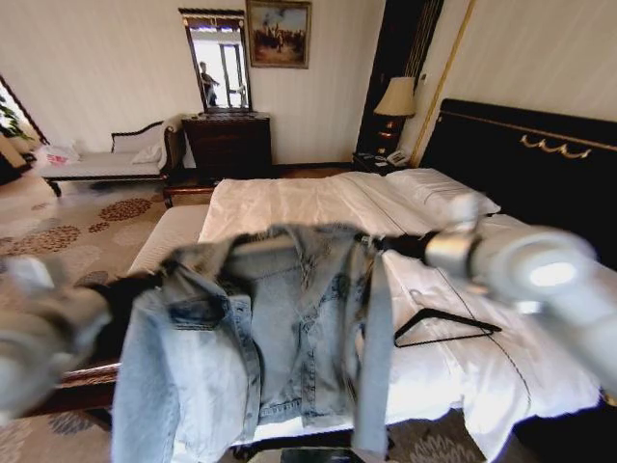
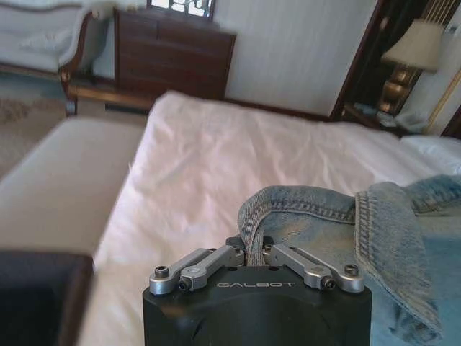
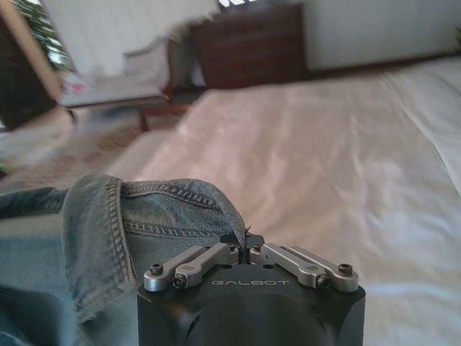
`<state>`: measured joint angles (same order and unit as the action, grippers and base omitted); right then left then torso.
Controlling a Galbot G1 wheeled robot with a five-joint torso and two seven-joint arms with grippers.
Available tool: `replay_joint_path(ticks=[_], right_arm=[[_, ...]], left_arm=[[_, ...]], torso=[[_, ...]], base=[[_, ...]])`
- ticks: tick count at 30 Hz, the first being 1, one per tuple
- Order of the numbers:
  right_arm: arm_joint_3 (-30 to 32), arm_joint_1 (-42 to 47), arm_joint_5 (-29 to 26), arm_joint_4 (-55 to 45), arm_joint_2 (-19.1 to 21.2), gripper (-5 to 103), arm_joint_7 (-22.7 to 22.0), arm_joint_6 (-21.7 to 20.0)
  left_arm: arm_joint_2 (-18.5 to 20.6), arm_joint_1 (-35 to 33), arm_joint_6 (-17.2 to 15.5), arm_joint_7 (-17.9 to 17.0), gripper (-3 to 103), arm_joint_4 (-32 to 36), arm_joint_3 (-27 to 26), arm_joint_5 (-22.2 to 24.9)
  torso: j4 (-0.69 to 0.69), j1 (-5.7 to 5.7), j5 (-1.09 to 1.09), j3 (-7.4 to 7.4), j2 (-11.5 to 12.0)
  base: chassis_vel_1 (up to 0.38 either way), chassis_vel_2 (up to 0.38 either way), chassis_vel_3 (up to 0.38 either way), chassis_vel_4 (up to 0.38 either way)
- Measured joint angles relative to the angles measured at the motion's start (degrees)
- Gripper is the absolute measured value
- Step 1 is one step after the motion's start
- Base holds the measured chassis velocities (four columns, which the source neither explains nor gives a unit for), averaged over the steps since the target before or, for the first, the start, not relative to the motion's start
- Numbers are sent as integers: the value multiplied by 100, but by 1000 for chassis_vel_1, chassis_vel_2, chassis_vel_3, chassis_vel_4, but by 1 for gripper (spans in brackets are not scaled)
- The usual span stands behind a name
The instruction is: Pick up the clothes from the bed and hang them on the clothes hanger.
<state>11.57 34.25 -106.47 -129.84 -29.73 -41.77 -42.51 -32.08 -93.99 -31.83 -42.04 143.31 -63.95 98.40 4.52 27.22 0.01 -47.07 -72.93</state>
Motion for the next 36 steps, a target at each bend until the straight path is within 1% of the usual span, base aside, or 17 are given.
replay_joint_path(ticks=[1, 2, 3, 4, 6, 9, 12, 14, 15, 19, 20, 24, 28, 31, 32, 33, 36], right_arm=[[-84, 63, 147, 73, -109, 1, -1, 0], [-272, 165, 436, 255, -308, 1, -1, 1], [-403, 210, 646, 418, -446, 1, 71, 4], [-403, 210, 646, 418, -446, 1, 71, 4], [-566, 246, 1001, 710, -603, 1, 323, 8], [-832, 246, 1766, 1141, -824, 1, 900, 146], [-932, 233, 1977, 1275, -929, 1, 1036, 245], [-1250, 182, 2458, 1664, -1228, 1, 1269, 492], [-1250, 182, 2458, 1664, -1228, 1, 1269, 492], [-1763, 0, 3034, 2401, -1775, 1, 1636, 835], [-1763, 0, 3034, 2401, -1775, 1, 1636, 835], [-2214, -216, 3726, 3149, -2205, 1, 2083, 1202], [-2427, -348, 4019, 3688, -2533, 1, 2158, 1243], [-2648, -495, 4381, 4452, -3012, 1, 2229, 1321], [-2724, -552, 4542, 4719, -3224, 1, 2280, 1379], [-2724, -552, 4542, 4719, -3224, 1, 2280, 1379], [-2795, -658, 4763, 5190, -3632, 1, 2375, 1511]], left_arm=[[-137, 123, 28, 26, 4, -18, 440, -316], [-393, 305, 90, 127, 4, -49, 1075, -842], [-574, 484, 181, 229, 4, -162, 1499, -1231], [-574, 484, 181, 229, 4, -162, 1499, -1231], [-768, 782, 335, 351, 4, -453, 1969, -1645], [-966, 1367, 482, 476, 4, -990, 2537, -1966], [-1031, 1553, 519, 550, 4, -1191, 2725, -2085], [-1157, 1821, 639, 840, 4, -1639, 3088, -2511], [-1157, 1821, 639, 840, 4, -1639, 3088, -2511], [-1384, 2338, 904, 1247, 4, -2434, 3525, -3118], [-1384, 2338, 904, 1247, 4, -2434, 3525, -3118], [-1603, 2871, 1083, 1572, 4, -3159, 3848, -3607], [-1790, 3189, 1184, 1772, 4, -3672, 4089, -3934], [-2072, 3535, 1358, 1972, 4, -4239, 4372, -4298], [-2152, 3654, 1399, 2019, 4, -4421, 4484, -4362], [-2152, 3654, 1399, 2019, 4, -4421, 4484, -4362], [-2277, 3917, 1483, 2089, 4, -4837, 4705, -4487]], torso=[[1, 0, -1, 0, 0], [1, -1, 3, 0, 0], [1, -3, -2, 1, -1], [1, -3, -2, 1, -1], [-2, -6, -4, 1, -1], [1, -4, 0, 1, -1], [1, -3, 0, 1, -1], [0, -3, -1, 1, -1], [0, -3, -1, 1, -1], [-1, -5, 0, 1, -1], [-1, -5, 0, 1, -1], [-1, -3, 0, 1, 0], [-1, -3, 0, 1, -1], [0, -4, 1, 1, -1], [-1, -4, 0, 1, -1], [-1, -4, 0, 1, -1], [-2, -2, 1, 1, -1]], base=[[0, 0, 0, 0], [0, 0, 0, 0], [0, 0, 0, 0], [0, 0, 0, 0], [0, 0, 0, 0], [0, 0, 0, 0], [0, 0, 0, 0], [0, 0, 0, 0], [0, 0, 0, 0], [0, 0, 0, 0], [0, 0, 0, 0], [0, 0, 0, 0], [0, 0, 0, 0], [0, 0, 0, 0], [0, 0, 0, 0], [0, 0, 0, 0], [0, 0, 0, 0]])
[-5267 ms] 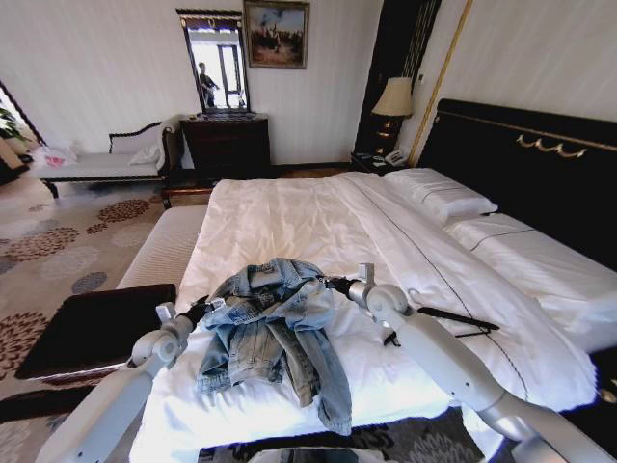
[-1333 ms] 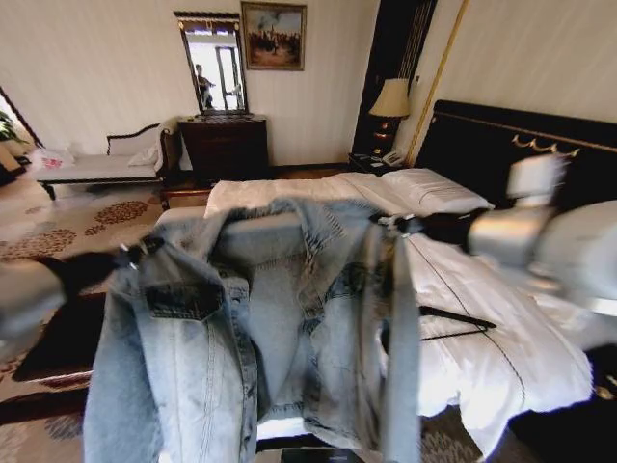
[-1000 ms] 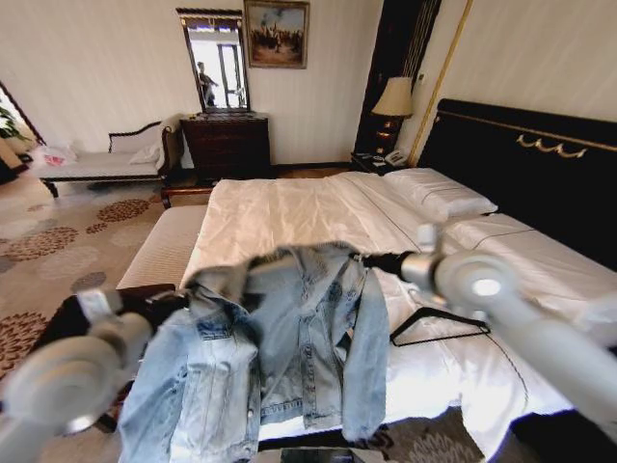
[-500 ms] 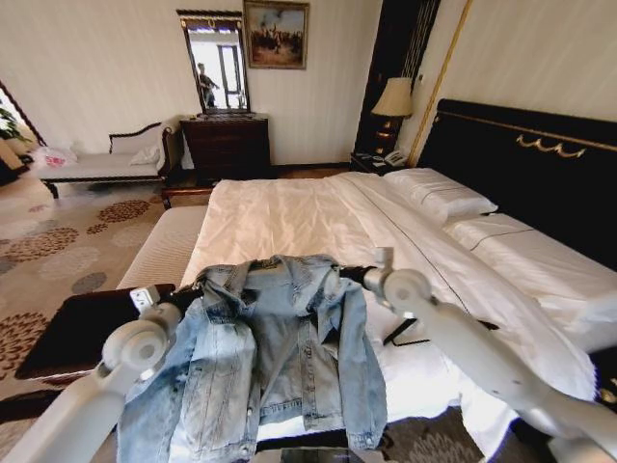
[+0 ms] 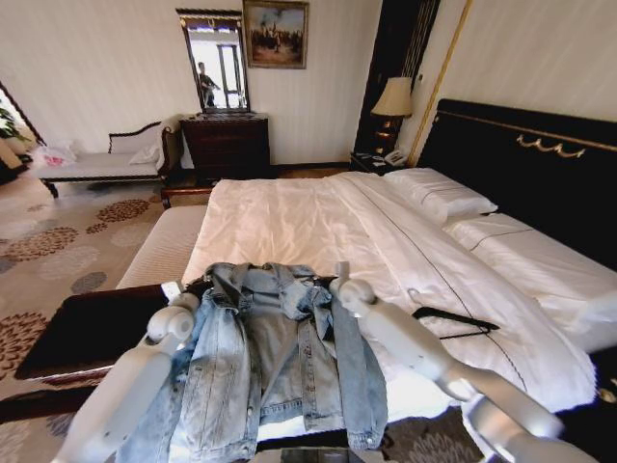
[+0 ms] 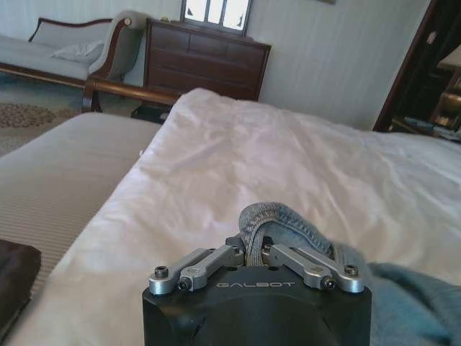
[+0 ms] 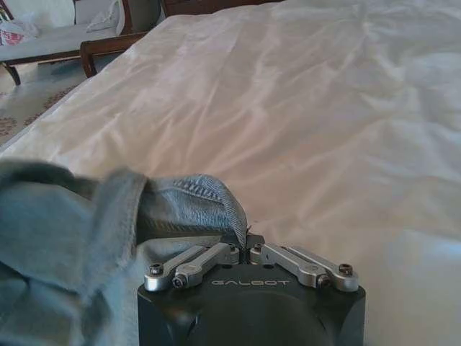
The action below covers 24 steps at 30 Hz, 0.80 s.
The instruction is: Pick up the clothes from the bed and hang them on the clothes hanger.
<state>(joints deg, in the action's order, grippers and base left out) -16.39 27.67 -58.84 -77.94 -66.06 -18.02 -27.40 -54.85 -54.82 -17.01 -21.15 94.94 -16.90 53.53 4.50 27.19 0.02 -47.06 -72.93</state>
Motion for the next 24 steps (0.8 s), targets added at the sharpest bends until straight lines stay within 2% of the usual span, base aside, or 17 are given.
replay_joint_path(ticks=[2, 8, 15, 16, 18, 19, 20, 22, 23, 24], right_arm=[[0, -70, 110, 286, -251, 1, 75, 144], [-5, -206, 276, 706, -558, 1, 175, 367], [-19, -263, 379, 936, -619, 1, 227, 518], [-21, -266, 385, 952, -606, 1, 233, 532], [-14, -254, 385, 934, -568, 1, 242, 532], [-11, -247, 384, 921, -557, 6, 243, 532], [-11, -247, 384, 921, -557, 6, 243, 532], [-6, -203, 415, 803, -458, 17, 256, 531], [-2, -181, 436, 734, -405, 22, 264, 530], [-2, -181, 436, 734, -405, 22, 264, 530]], left_arm=[[-59, 212, 68, 47, 4, -275, 124, -31], [-89, 571, 216, 168, 4, -673, 256, -43], [-105, 645, 234, 175, 4, -800, 345, -104], [-109, 609, 201, 170, 1, -794, 332, -110], [-112, 517, 131, 174, 9, -738, 266, -147], [-111, 497, 130, 177, 15, -726, 253, -162], [-111, 497, 130, 177, 15, -726, 253, -162], [-84, 358, 131, 221, 26, -635, 158, -270], [-61, 291, 131, 236, 26, -579, 113, -289], [-61, 291, 131, 236, 26, -579, 113, -289]], torso=[[0, 0, 0, 0, 0], [0, -2, -1, 1, 0], [1, -1, -1, 1, 0], [1, -2, -2, 1, -1], [1, -2, -2, 1, 0], [1, -2, -2, 1, -1], [1, -2, -2, 1, -1], [0, -2, -2, 1, -1], [0, -2, -2, 1, -1], [0, -2, -2, 1, -1]], base=[[0, 0, 0, 0], [0, 0, 0, 0], [0, 0, 0, 0], [0, 0, 0, 0], [0, 0, 0, 0], [0, 0, 0, 0], [0, 0, 0, 0], [0, 0, 0, 0], [0, 0, 0, 0], [0, 0, 0, 0]])
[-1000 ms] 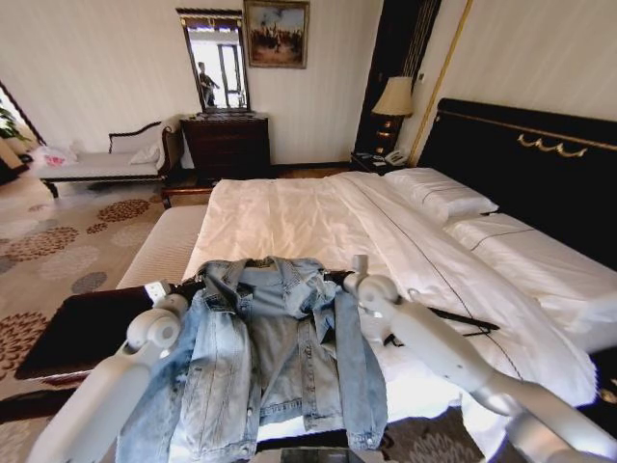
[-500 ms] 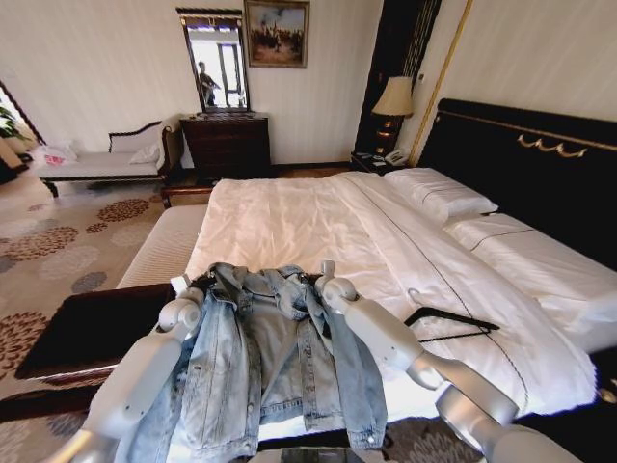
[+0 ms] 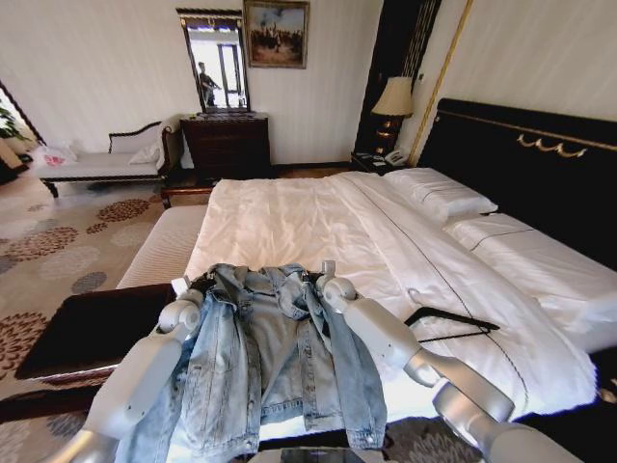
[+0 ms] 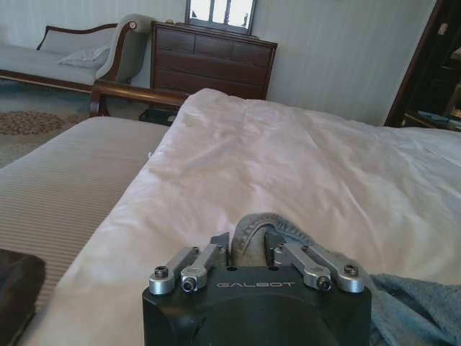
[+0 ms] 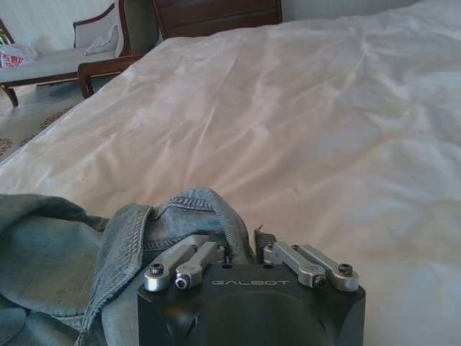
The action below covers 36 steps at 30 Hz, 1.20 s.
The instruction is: Pick up the clothes from the bed and hang them on the clothes hanger.
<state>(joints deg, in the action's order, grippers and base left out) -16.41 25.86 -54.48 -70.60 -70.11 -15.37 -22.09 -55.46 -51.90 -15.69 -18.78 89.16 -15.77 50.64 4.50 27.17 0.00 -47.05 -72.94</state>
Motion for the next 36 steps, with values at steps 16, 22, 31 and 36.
replay_joint_path(ticks=[16, 22, 31, 36], right_arm=[[297, 403, 772, -1051, 975, 78, 96, 437], [663, 1035, 998, -2193, 1576, 99, 279, 580], [1545, 2815, 2200, -3333, 1904, 100, 806, 1088], [1667, 3454, 2459, -3618, 1882, 100, 985, 1205]], left_arm=[[297, -1359, 258, 52, 86, 1410, -1110, -741], [-144, -3240, 581, 582, 100, 2280, -2617, -1306], [-1281, -4761, 1679, 1427, 100, 2772, -3425, -2046], [-1960, -5511, 2243, 1644, 100, 2843, -3510, -2238]], torso=[[2, 1, -2, 0, 0], [-3, -2, -3, 1, -1], [3, -1, 0, 1, -1], [-1, -3, -2, 2, -2]], base=[[0, 0, 0, 0], [0, 0, 0, 0], [0, 0, 0, 0], [0, 0, 0, 0]])
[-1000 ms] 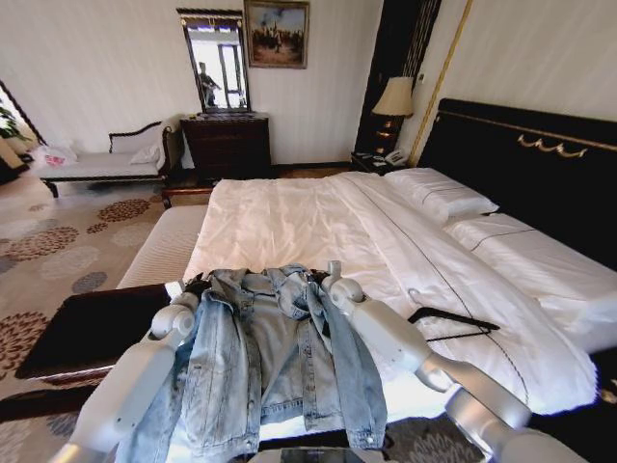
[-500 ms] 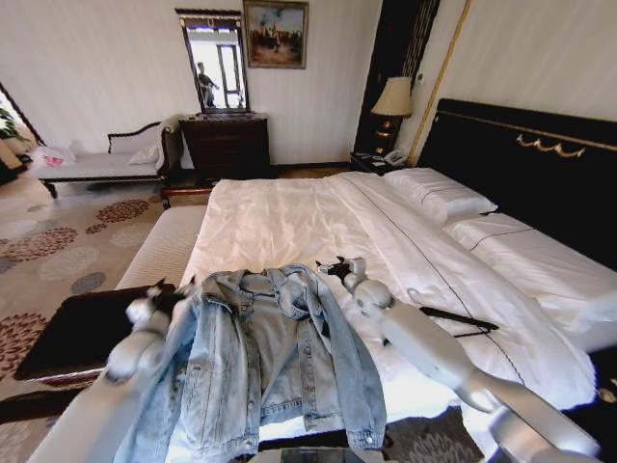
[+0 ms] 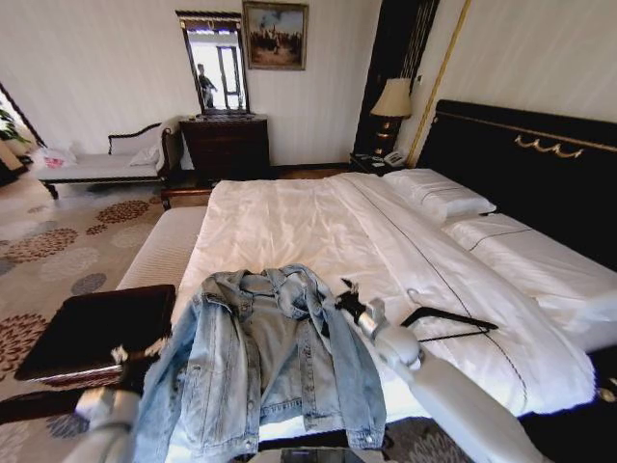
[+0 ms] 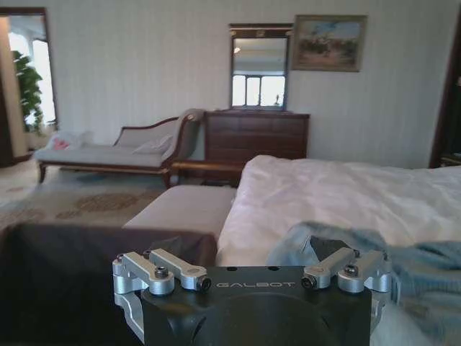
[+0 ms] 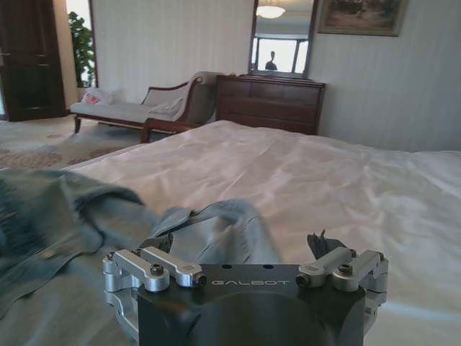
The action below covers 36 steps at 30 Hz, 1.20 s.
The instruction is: Pick up the clothes from the bed and hang them on the clothes hanger.
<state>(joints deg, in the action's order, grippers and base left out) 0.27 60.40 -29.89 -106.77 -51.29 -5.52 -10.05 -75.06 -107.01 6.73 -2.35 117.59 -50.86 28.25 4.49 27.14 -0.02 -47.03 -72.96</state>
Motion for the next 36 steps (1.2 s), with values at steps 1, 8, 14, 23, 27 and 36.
replay_joint_path(ticks=[1, 8, 14, 23, 27, 36], right_arm=[[4, 67, 37, -22, -1, 100, 14, 9], [9, 181, 42, -37, 22, 100, 46, 35], [-137, 76, -145, 65, -151, 100, 284, 86], [-1034, -586, -159, 570, -635, 100, 385, 98], [-1594, -1157, -8, 1278, -1155, 100, 385, 138], [-1827, -1547, 769, 2490, -2150, 100, 96, 293]], left_arm=[[-79, -73, 66, 11, 100, 0, -20, -12], [-163, -133, 198, 19, 99, -2, -62, 19], [-160, -14, 178, 62, 98, 8, 179, -2], [-241, -183, 137, 128, 98, 167, 298, -14], [-307, -251, 140, 194, 98, 216, 353, -12], [-394, -223, 133, 209, 98, 236, 563, -179]], torso=[[-1, 0, 2, 0, 0], [2, 4, 2, -2, 2], [2, 4, 3, -2, 2], [0, 4, 1, -3, 2], [1, 3, 3, -3, 2], [0, 4, 3, -3, 3]], base=[[0, 0, 0, 0], [0, 0, 0, 0], [0, 0, 0, 0], [0, 0, 0, 0], [0, 0, 0, 0], [0, 0, 0, 0]])
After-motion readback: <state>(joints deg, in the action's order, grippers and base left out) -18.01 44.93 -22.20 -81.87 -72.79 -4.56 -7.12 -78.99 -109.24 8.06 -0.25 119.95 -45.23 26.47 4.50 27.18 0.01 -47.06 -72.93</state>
